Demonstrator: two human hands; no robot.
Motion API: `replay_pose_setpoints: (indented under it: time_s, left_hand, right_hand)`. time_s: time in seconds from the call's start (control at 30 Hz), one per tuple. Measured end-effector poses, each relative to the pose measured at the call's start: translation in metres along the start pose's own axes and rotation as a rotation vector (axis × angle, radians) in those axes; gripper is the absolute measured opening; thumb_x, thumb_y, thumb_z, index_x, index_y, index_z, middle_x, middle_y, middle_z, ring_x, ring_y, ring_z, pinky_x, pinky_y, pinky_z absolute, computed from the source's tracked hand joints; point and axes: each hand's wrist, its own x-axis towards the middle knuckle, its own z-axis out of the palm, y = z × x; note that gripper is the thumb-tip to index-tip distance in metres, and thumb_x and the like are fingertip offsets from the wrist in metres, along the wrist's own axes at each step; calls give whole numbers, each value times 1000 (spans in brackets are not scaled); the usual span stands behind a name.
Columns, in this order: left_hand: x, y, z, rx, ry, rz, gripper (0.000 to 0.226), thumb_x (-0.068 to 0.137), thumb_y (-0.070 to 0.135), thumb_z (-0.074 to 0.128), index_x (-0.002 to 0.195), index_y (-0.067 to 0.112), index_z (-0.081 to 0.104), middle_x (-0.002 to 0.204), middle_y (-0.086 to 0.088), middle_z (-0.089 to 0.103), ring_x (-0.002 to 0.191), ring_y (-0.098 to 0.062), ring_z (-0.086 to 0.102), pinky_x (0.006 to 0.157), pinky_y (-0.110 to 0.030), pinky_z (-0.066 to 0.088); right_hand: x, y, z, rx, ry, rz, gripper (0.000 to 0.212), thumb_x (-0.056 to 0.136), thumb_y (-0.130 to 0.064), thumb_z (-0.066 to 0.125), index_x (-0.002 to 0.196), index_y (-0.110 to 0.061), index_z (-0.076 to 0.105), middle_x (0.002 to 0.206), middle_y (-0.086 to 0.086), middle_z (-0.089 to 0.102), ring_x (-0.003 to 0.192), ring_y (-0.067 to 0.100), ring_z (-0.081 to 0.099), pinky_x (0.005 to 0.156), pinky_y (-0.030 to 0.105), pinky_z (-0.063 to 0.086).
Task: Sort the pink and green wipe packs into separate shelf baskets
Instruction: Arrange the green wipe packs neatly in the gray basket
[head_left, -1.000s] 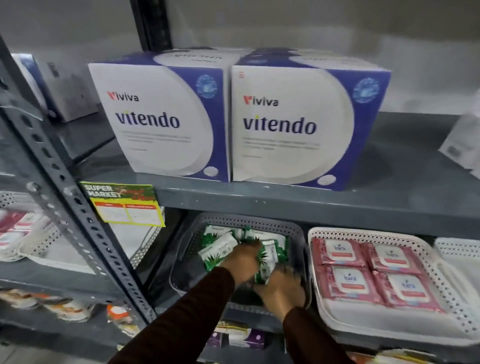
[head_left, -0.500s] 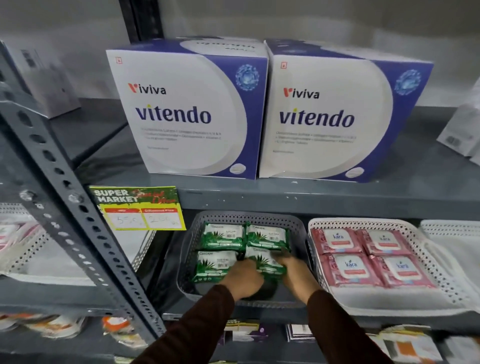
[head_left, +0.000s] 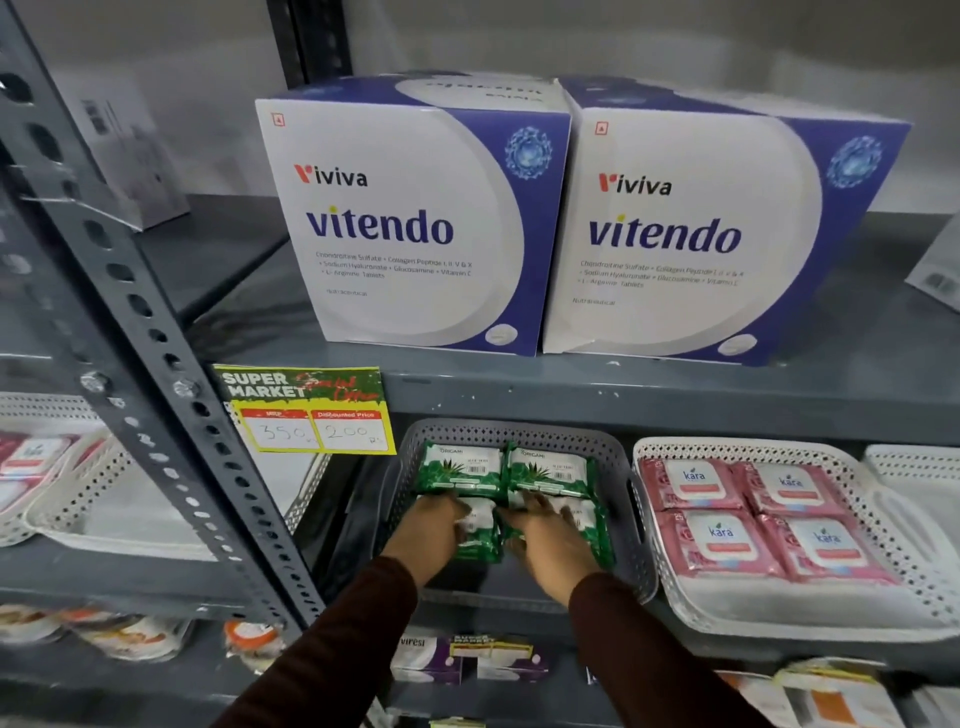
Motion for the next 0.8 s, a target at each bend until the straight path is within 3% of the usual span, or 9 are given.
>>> replay_pose_setpoints:
  time_s: [0.13,0.2,0.27,0.33,0.4,0.47,0.5,0.6,0.8]
  left_hand:
    - [5,-8,7,-24,15,-6,34,92,6,63,126,8,63,139,-12,54,126,-21,51,106,-19,30]
    - [6,-13,11,5,40,5,34,93,11,62,127,11,62,141,-10,52,128,-20,49,108,-18,26]
    - [8,-12,11,39,73,-7,32,96,16,57,127,12,61,135,-11,58,121,-23,55,105,-24,34]
    - [19,-8,9,89,102,-8,35,100,20,47,134,12,53,142,-11,51,127,-25,48,108,-31,35]
    - [36,-4,6,182,114,32,46,103,28,38,147,13,35,158,-4,22,145,-25,16,119,-39,14]
    - [51,-4,8,290,48,45,54,104,35,29,153,17,15,161,0,-1,147,-24,-7,119,-43,-1]
    - [56,-7,11,325,-4,35,55,105,37,25,154,19,9,161,0,-6,146,-25,-11,118,-45,-4]
    - [63,-19,26,330,-48,11,52,105,38,18,154,26,4,162,6,-5,146,-21,-12,118,-47,-5]
    - [66,-25,37,286,45,28,51,105,35,20,154,24,10,161,9,9,147,-17,-2,119,-43,1]
  right_hand:
    - [5,12,3,-10,-22,-10,63,95,-1,53,145,-38,42,163,0,24,151,24,16,123,46,7]
    - [3,14,-3,-16,-42,-14,57,96,-8,55,143,-39,46,158,-3,35,145,25,33,120,42,24]
    - [0,11,-15,38,11,-10,39,98,-19,54,135,-33,57,138,-1,61,112,21,63,94,33,49]
    - [8,10,-31,74,161,36,30,100,-26,48,126,-25,64,114,4,73,86,20,67,72,30,50]
    - [32,20,-41,51,257,70,37,101,-33,43,134,-22,56,134,7,62,112,23,63,91,34,48]
    - [53,30,-41,1,133,98,51,102,-40,35,150,-24,34,159,5,32,145,25,31,116,47,24]
    - [60,34,-36,-15,34,105,56,102,-44,31,154,-26,23,164,3,19,151,23,16,120,52,10]
    - [64,45,-11,-82,-52,87,60,101,-50,21,156,-31,7,166,-3,3,153,16,-3,121,55,-6]
    - [61,50,-3,-161,-21,13,54,102,-47,17,155,-37,9,166,-6,9,153,17,0,121,55,-4]
